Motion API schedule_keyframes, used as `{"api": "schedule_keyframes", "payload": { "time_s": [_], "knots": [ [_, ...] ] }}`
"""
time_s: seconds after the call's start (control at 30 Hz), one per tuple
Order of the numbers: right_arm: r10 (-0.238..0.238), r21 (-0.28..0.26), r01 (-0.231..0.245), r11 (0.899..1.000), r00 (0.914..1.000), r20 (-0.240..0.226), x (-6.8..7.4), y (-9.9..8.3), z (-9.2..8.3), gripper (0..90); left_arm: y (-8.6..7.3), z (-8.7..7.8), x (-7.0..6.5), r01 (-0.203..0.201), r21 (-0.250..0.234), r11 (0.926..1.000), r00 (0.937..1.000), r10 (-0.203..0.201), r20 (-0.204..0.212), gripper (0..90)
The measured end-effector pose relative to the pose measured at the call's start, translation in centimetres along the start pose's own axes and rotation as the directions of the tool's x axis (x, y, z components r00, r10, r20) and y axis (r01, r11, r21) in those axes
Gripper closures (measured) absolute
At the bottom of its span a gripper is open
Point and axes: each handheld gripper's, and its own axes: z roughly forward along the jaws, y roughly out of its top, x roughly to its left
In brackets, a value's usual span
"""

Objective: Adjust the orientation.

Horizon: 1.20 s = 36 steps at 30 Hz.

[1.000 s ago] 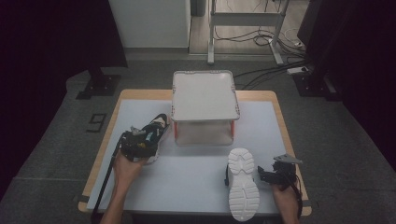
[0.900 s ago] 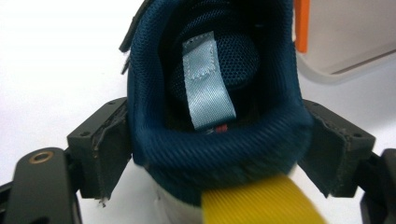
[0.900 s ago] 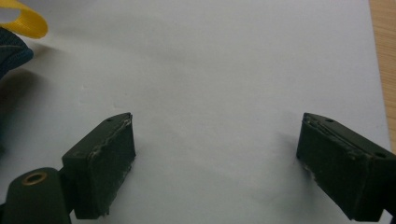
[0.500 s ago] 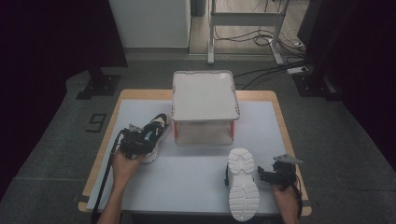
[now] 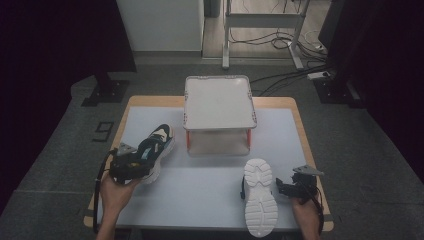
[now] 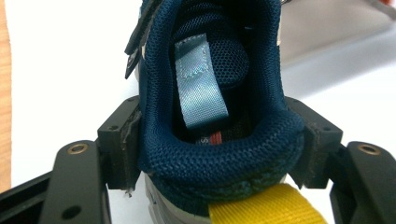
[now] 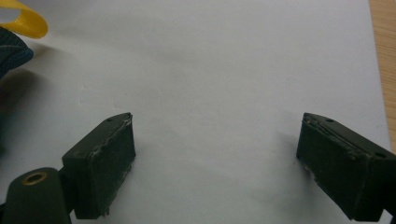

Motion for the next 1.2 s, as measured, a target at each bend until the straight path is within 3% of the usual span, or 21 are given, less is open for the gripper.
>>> {"api": "schedule_keyframes", "payload": {
  "time_s": [0.17,0.33,0.47,0.67,0.8,1.2],
  "knots": [
    [0.0,0.0,0.0,1.0,1.0,0.0,0.0,0.0,0.0,10.9,-0.9,-1.4,-1.8,-0.022,-0.001,0.9998,0.9992,0.022,0.033,30.7],
    [0.0,0.0,0.0,1.0,1.0,0.0,0.0,0.0,0.0,11.0,-0.9,-1.7,-4.0,-0.052,-0.016,0.9985,0.9955,0.053,0.079,30.6],
    [0.0,0.0,0.0,1.0,1.0,0.0,0.0,0.0,0.0,10.9,-0.4,-0.6,-5.6,-0.08,-0.004,0.9968,0.9907,0.08,0.11,30.6],
    [-0.001,0.0,0.001,1.0,1.0,0.0,0.0,0.0,0.0,11.0,0.9,1.1,-7.8,-0.111,-0.004,0.9938,0.9869,0.111,0.117,30.5],
    [0.0,0.0,0.0,1.0,1.0,0.0,0.0,0.0,0.0,11.0,1.9,2.4,-9.1,-0.114,-0.013,0.9934,0.9831,0.114,0.143,30.4],
    [0.0,0.0,0.0,1.0,1.0,0.0,0.0,0.0,0.0,10.9,3.2,5.7,-10.4,-0.11,-0.006,0.9939,0.9885,0.11,0.103,30.0]
  ]
}}
